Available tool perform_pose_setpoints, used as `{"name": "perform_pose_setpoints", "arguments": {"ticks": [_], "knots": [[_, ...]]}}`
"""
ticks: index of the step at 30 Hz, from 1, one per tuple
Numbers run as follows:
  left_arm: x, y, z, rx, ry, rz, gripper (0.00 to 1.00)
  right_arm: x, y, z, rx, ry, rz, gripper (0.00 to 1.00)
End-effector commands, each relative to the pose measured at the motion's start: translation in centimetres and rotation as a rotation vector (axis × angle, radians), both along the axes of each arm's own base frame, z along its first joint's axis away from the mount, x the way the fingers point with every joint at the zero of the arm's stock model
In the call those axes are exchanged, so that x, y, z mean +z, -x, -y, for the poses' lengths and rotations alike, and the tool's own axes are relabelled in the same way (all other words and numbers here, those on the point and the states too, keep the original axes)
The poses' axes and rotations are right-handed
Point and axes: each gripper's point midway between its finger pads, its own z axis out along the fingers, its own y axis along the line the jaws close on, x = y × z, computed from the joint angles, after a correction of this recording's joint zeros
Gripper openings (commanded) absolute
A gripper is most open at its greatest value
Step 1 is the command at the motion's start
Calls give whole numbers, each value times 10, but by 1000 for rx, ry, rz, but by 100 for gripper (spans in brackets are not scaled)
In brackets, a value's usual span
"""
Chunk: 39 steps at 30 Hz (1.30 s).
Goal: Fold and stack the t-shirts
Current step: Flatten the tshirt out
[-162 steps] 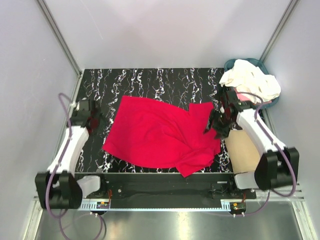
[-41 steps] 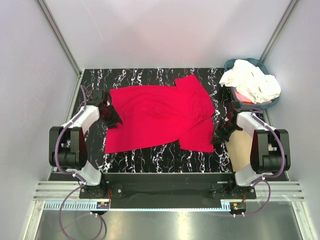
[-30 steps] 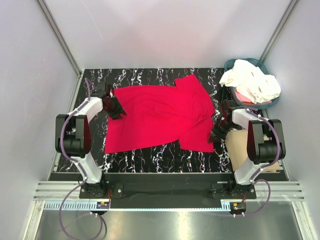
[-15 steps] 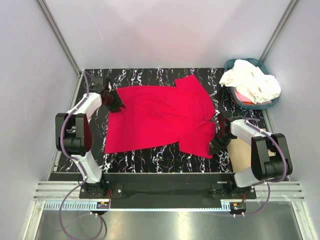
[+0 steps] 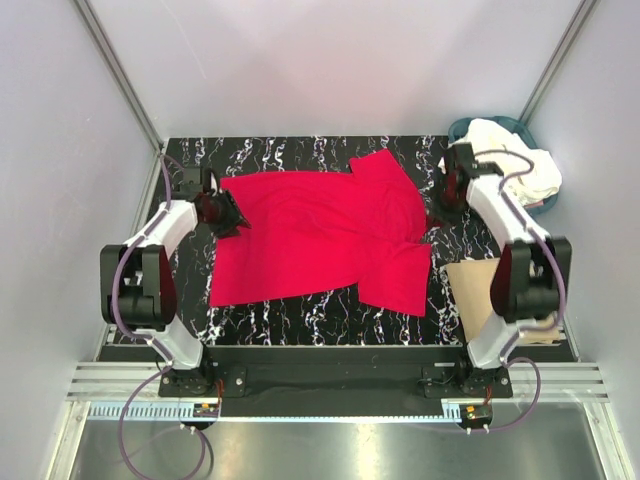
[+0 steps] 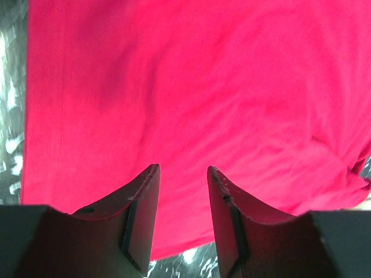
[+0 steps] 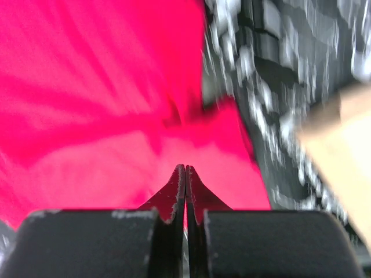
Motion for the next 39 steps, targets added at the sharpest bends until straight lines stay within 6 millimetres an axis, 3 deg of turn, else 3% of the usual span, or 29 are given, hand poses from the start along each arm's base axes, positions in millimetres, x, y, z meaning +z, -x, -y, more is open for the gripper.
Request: {"name": "perform_pose_setpoints", "arguments": {"ticks": [1, 2, 4, 5, 7, 8, 13, 16, 20, 26, 30, 32, 33, 34, 35, 36, 37, 39], "knots": [[0, 20, 8, -10, 40, -6, 43, 11, -67, 17, 10, 77, 89, 0], [-2, 24, 10, -3, 49, -18, 43, -5, -79, 17, 10, 84, 58, 0], [-18, 40, 9, 14, 57, -74, 38, 5, -110, 19, 6, 112, 111, 0], [-22, 45, 9, 26, 60, -94, 37, -11, -119, 21, -1, 123, 88, 0], [-38, 61, 6, 48, 48, -157, 34, -6, -143, 23, -28, 147, 134, 0], [-42, 66, 4, 57, 39, -174, 33, -18, -150, 23, -36, 152, 125, 0], [-58, 84, -6, 87, -7, -234, 34, -25, -198, 21, -73, 187, 246, 0], [-66, 90, -7, 91, -2, -271, 35, -48, -211, 18, -70, 198, 239, 0], [-79, 100, -10, 87, -25, -327, 36, -91, -212, 7, -63, 187, 177, 0], [-88, 104, -38, 138, -69, -389, 37, -120, -214, 10, -60, 267, 146, 0], [-92, 105, -54, 159, -92, -409, 37, -122, -232, 15, -43, 324, 177, 0], [-92, 99, -67, 166, -121, -411, 37, -110, -258, 11, 0, 342, 239, 0], [-95, 102, -68, 161, -128, -427, 37, -126, -253, 10, 12, 336, 204, 0], [-93, 97, -74, 175, -128, -420, 37, -102, -273, 3, 51, 327, 269, 0], [-96, 95, -78, 182, -130, -430, 37, -129, -273, 4, 63, 336, 218, 0], [-93, 88, -83, 191, -135, -417, 37, -132, -266, 6, 70, 348, 172, 0], [-93, 86, -87, 188, -141, -417, 37, -118, -285, 2, 59, 336, 240, 0], [-85, 75, -90, 170, -148, -394, 37, -101, -298, -6, 63, 308, 308, 0]]}}
